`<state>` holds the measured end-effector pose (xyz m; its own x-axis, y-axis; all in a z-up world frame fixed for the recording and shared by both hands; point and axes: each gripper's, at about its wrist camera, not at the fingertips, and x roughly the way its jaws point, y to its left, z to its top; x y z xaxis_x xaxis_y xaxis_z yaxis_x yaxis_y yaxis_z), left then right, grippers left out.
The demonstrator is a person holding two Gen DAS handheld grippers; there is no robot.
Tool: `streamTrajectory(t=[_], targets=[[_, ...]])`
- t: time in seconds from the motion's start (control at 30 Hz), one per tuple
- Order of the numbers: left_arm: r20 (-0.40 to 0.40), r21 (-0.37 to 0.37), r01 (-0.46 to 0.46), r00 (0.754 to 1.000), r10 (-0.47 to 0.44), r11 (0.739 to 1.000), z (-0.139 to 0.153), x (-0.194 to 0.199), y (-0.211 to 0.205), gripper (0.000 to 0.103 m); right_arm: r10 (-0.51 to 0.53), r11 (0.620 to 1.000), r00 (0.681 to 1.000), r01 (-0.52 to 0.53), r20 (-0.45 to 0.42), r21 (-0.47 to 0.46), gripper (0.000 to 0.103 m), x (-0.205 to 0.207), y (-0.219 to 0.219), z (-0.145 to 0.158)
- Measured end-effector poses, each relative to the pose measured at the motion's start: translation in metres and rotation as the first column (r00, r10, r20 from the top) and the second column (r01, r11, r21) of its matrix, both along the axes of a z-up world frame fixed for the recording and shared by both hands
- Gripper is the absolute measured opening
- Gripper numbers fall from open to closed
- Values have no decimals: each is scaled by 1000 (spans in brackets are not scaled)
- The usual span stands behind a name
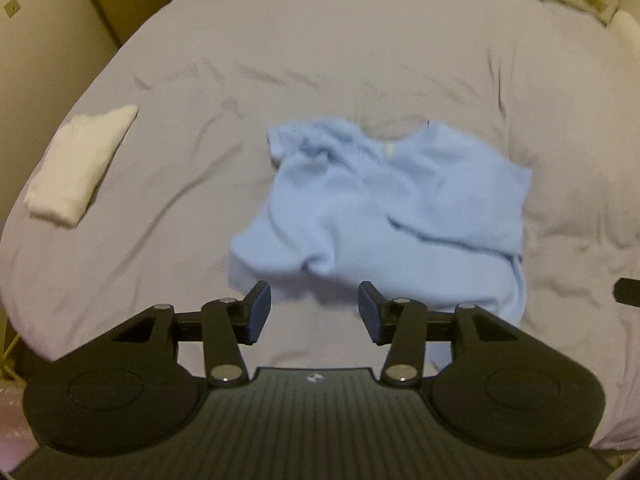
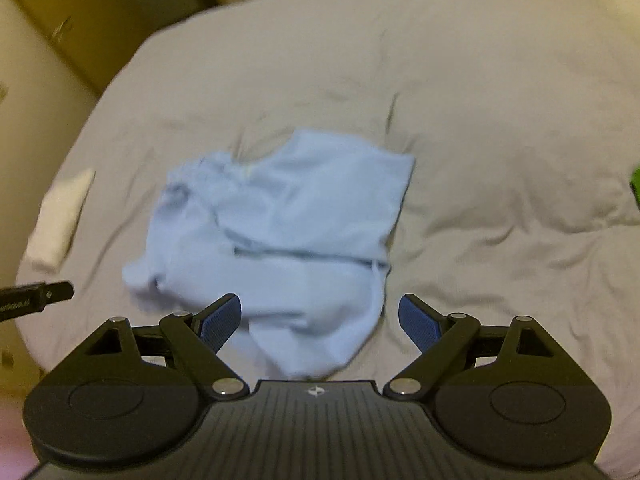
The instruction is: Fold clothes
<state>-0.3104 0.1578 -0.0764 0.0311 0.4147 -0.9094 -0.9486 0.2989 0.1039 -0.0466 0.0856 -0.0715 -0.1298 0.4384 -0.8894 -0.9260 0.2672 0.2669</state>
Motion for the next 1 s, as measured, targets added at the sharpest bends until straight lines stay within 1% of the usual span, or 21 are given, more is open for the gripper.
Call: streamTrajectory(t=[0.13, 0.17, 0.2, 0.23, 0.37, 0.53, 0.67, 0.77, 1.0], targets=[[-29, -17, 8, 1000, -9, 1000, 4, 11, -16, 50, 33, 999, 999, -33, 5, -7, 89, -6, -8, -2], [-31, -15, 13, 999, -14, 1000, 5, 12, -19, 52, 42, 999, 999, -42, 7, -9, 89, -7, -10, -2], [-31, -9, 19, 999, -19, 1000, 6, 13, -23, 56, 50, 999, 999, -50, 8, -11, 89, -9, -12, -3], [-30, -4, 24, 999, -24, 1000, 6, 14, -26, 58, 58, 998, 998, -58, 9, -13, 89, -10, -14, -3], [-28, 27, 61, 998, -61, 998, 12, 14, -40, 58, 71, 997, 997, -71, 22, 0, 89, -22, -22, 2], [-15, 47, 107, 994, -106, 993, 19, 2, -55, 59, 50, 999, 998, -50, 23, 2, 89, -43, -35, 3], [-4, 44, 152, 988, -152, 987, 20, -10, -67, 59, 15, 1000, 999, -15, 36, -7, 89, -65, -50, 5], [-1, 43, 181, 983, -181, 983, 20, -25, -75, 59, -11, 1000, 999, 11, 42, -10, 89, -83, -63, 8], [2, 56, 234, 972, -235, 971, 20, -59, -87, 63, -78, 997, 996, 78, 53, -1, 89, -120, -89, 12]])
